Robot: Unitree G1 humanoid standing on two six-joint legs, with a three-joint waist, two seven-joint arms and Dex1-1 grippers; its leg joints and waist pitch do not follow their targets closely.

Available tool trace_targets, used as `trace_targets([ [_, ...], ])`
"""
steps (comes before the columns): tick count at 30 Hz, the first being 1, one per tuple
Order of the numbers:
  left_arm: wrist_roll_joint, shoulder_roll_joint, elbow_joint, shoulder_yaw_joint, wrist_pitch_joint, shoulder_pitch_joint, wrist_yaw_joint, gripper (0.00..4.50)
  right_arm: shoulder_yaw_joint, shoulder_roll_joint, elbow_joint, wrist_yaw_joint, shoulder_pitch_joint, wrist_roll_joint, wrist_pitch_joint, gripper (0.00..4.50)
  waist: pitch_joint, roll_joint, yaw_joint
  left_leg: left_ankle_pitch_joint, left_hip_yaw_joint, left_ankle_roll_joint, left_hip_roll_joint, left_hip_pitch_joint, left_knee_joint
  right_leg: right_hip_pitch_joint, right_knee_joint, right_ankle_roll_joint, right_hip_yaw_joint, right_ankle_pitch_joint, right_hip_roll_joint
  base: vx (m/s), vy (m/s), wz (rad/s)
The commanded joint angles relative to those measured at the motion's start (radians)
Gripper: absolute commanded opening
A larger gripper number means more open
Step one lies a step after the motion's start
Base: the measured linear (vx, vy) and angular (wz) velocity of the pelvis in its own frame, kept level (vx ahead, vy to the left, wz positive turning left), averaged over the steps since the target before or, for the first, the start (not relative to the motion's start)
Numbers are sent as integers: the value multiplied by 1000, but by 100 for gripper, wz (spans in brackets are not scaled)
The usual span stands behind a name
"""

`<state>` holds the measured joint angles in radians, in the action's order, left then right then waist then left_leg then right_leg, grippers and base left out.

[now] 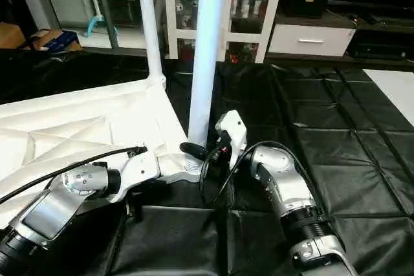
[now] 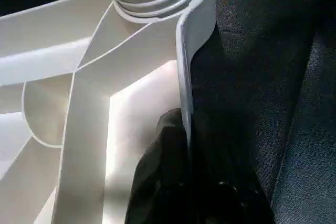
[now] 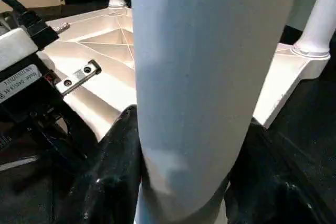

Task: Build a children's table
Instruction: Insert table leg to table base

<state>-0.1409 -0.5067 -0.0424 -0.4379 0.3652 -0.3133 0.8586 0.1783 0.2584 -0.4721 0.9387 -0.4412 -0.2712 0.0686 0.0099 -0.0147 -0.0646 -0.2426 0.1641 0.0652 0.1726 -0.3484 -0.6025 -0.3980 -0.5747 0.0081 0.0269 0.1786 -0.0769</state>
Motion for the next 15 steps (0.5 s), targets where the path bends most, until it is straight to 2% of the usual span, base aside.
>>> trace_targets([
  [1, -25, -24, 5, -7, 3, 12, 1, 0, 6, 34, -147, -94, 54, 103, 42, 184, -12, -16, -1, -475, -27, 15, 49, -6, 111, 9, 83, -163, -24, 460, -50, 0, 0, 0],
  [5, -30, -10, 4, 3, 25, 16, -30, 0, -33, 13, -180, -185, 41, 101, 26, 184, -11, -14, -7, -493, -29, 20, 48, -6, 111, 5, 86, -151, -24, 498, -52, 0, 0, 0],
  [7, -27, 18, 1, 18, 48, 14, -66, 0, -55, -1, -212, -282, 33, 119, 7, 184, -9, -11, -13, -506, -31, 24, 47, -7, 111, 2, 90, -135, -23, 543, -53, 0, 0, 0],
  [9, -28, 50, -7, 30, 67, 4, -104, 0, -87, -23, -242, -384, 23, 119, -3, 184, -10, -12, -17, -514, -34, 26, 46, -8, 111, 2, 92, -124, -21, 569, -54, 0, 0, 0],
  [12, -32, 72, -16, 34, 79, -9, -132, 0, -108, -41, -267, -465, 13, 116, -9, 184, -12, -12, -24, -507, -37, 29, 46, -14, 113, 4, 92, -120, -20, 554, -55, 0, 0, 0],
  [13, -38, 84, -23, 37, 93, -19, -154, 0, -109, -48, -283, -511, 4, 127, -19, 184, -12, -18, -24, -513, -38, 28, 46, -12, 113, 4, 92, -124, -19, 537, -54, 0, 0, 0],
  [14, -38, 84, -23, 37, 93, -19, -154, 0, -109, -48, -283, -511, 4, 127, -19, 184, -10, -16, -24, -520, -36, 27, 46, -11, 113, 1, 95, -126, -18, 535, -53, 0, 0, 0],
  [15, -54, 114, -45, 39, 125, -47, -201, 0, -118, -72, -316, -615, -24, 139, -26, 184, -11, -15, -24, -515, -34, 25, 45, -8, 111, 0, 96, -131, -17, 527, -53, 0, 0, 0],
])
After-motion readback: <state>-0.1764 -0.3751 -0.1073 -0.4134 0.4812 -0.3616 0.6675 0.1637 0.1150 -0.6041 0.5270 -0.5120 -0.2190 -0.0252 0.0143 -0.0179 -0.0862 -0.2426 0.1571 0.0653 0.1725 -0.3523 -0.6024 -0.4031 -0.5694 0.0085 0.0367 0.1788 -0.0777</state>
